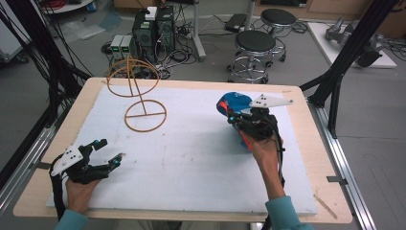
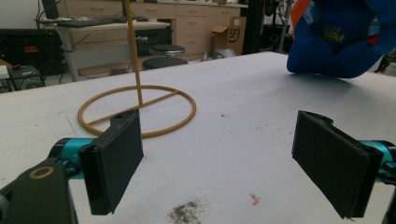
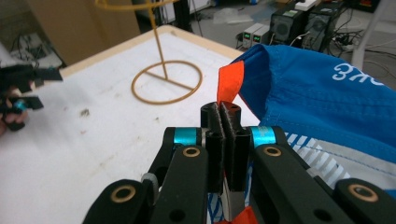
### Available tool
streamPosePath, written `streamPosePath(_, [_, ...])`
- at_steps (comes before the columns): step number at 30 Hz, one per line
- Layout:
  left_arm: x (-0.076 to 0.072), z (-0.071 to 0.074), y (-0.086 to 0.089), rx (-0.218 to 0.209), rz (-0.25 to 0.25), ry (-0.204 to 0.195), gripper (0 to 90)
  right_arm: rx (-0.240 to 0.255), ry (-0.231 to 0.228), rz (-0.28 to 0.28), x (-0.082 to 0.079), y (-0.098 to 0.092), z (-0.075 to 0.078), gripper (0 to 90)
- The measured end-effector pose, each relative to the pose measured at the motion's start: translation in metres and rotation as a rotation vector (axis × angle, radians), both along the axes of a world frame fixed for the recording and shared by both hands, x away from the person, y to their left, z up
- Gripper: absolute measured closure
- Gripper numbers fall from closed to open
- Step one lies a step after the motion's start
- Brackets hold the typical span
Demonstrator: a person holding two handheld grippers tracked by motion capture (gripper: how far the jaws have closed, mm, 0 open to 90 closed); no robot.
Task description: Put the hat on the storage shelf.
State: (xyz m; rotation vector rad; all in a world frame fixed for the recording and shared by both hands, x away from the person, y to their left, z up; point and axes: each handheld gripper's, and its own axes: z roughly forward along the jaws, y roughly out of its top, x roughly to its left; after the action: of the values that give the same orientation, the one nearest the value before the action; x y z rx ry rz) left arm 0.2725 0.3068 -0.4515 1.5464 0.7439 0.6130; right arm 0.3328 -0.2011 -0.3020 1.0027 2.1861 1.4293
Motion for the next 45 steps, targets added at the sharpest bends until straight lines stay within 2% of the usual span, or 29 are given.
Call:
streamPosePath(1, [0.000,0.000,0.000,-0.001,0.000,0.000,16.6,-0.019,-0.002,0.010,-0.002,0.005,-0.005,88.5])
streamPosePath(5, [0.000,0.000,0.000,0.000,0.001,0.001,16.6,-0.025,-0.006,0.023,-0.002,0.012,-0.012,88.5])
streamPosePath(7, [0.000,0.000,0.000,-0.001,0.001,0.001,16.6,-0.040,0.011,0.043,-0.002,0.021,-0.021,88.5])
streamPosePath(9, [0.000,0.000,0.000,0.000,0.001,0.000,16.6,-0.043,0.013,0.048,-0.002,0.023,-0.022,88.5])
streamPosePath(10, [0.000,0.000,0.000,0.002,0.000,0.001,16.6,-0.044,0.033,0.060,-0.002,0.030,-0.027,88.5])
streamPosePath(17, [0.000,0.000,0.000,-0.002,0.001,0.001,16.6,-0.086,0.067,0.110,0.003,0.054,-0.038,87.6])
streamPosePath(21, [0.000,0.000,0.000,-0.001,0.000,0.001,16.6,-0.085,0.088,0.125,0.006,0.060,-0.044,87.5])
streamPosePath(23, [0.000,0.000,0.000,-0.002,0.000,0.001,16.6,-0.088,0.115,0.146,0.009,0.068,-0.051,87.2])
streamPosePath(28, [0.000,0.000,0.000,-0.001,0.000,0.001,16.6,-0.088,0.122,0.166,0.013,0.078,-0.058,85.1])
streamPosePath(32, [0.000,0.000,0.000,0.000,0.000,0.001,16.6,-0.075,0.107,0.188,0.015,0.088,-0.061,77.9])
streamPosePath(35, [0.000,0.000,0.000,-0.001,-0.001,0.000,16.6,-0.074,0.109,0.194,0.015,0.090,-0.062,77.0])
streamPosePath(36, [0.000,0.000,0.000,0.000,-0.002,0.000,16.6,-0.073,0.106,0.194,0.015,0.089,-0.062,68.8])
streamPosePath(39, [0.000,0.000,0.000,0.000,-0.002,0.000,16.6,-0.069,0.106,0.195,0.015,0.088,-0.061,65.6])
streamPosePath(42, [0.000,0.000,0.000,0.000,-0.001,0.000,16.6,-0.053,0.098,0.193,0.015,0.086,-0.061,53.8])
streamPosePath(45, [0.000,0.000,0.000,0.002,-0.002,0.000,16.6,-0.053,0.082,0.192,0.016,0.085,-0.062,36.7])
